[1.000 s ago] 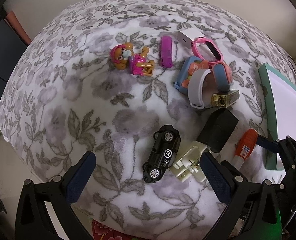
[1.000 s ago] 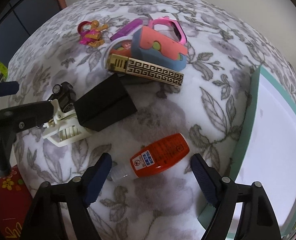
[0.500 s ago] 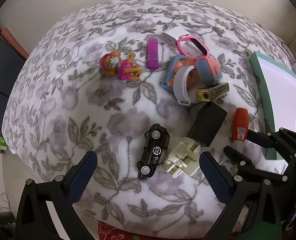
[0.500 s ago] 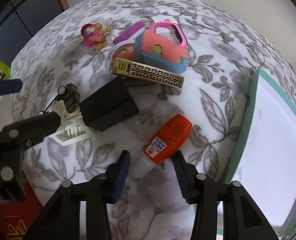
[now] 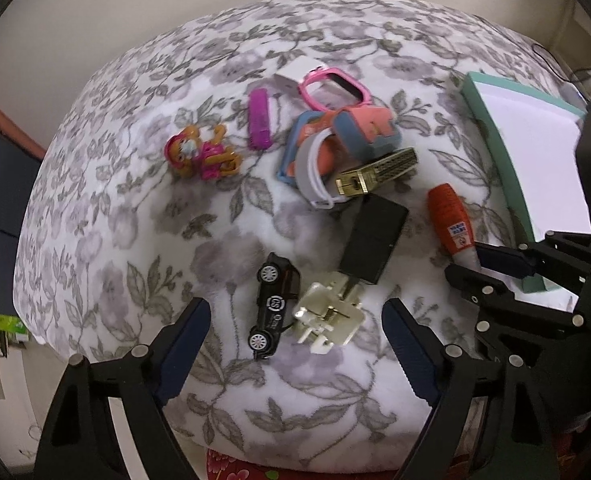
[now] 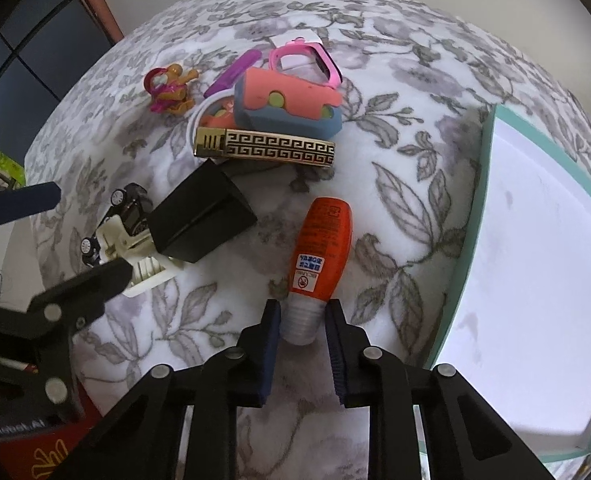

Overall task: Organize rigid objects
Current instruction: 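Grasp the red glue bottle with the right tool while the left tool grasps the white plug adapter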

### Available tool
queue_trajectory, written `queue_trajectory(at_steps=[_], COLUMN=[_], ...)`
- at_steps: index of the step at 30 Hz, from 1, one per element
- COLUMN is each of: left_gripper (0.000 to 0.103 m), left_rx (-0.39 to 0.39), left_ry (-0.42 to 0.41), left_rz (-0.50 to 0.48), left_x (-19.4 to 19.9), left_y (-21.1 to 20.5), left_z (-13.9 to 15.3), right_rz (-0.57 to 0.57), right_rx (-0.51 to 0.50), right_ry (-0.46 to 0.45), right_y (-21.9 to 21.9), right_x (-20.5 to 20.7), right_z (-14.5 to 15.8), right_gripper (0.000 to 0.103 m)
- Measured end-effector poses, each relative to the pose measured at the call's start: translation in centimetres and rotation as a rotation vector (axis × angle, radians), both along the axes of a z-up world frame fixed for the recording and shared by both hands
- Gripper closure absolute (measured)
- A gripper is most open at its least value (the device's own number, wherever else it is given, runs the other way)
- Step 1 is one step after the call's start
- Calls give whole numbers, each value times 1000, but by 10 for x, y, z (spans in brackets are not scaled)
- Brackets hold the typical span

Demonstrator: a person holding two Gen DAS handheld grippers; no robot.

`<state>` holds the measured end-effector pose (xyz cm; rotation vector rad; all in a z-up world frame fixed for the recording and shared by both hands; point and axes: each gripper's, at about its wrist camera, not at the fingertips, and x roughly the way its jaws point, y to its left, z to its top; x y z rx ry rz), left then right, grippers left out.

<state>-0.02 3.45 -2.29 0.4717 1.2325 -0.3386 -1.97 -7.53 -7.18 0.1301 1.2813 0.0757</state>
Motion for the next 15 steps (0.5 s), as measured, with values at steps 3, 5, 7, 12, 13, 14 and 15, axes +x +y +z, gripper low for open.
queue_trajectory(at_steps=[3,5,7,12,13,14,15], left_gripper=[18,37,41,54,55,57,61], left_rx=[16,17,20,22,30,36,43], left_ry=[4,24,51,72,73,74,74], left_rz=[-19,-28,-30,-43,-50,-56,-61], left_x=[-2,-3,-2,-2,-3,-3,-4], left_y=[-4,-6,-7,-9,-11,-12,-14], left_z=[-3,-6,-12,-17,-19,-20,-22], right_rz=[-15,-25,-33,-52,-53,-51,-50], right_rx=[11,19,21,39,43,48,52], right_ry=[7,15,23,43,49,55,59], right_y=[-5,-6,-11,-23,-23,-24,-26], right_x=[-1,-7,-12,-22,-22,-23,-25], right_z=[0,2,3,1,0,0,-1], right_gripper=[80,81,81,82,82,82,82])
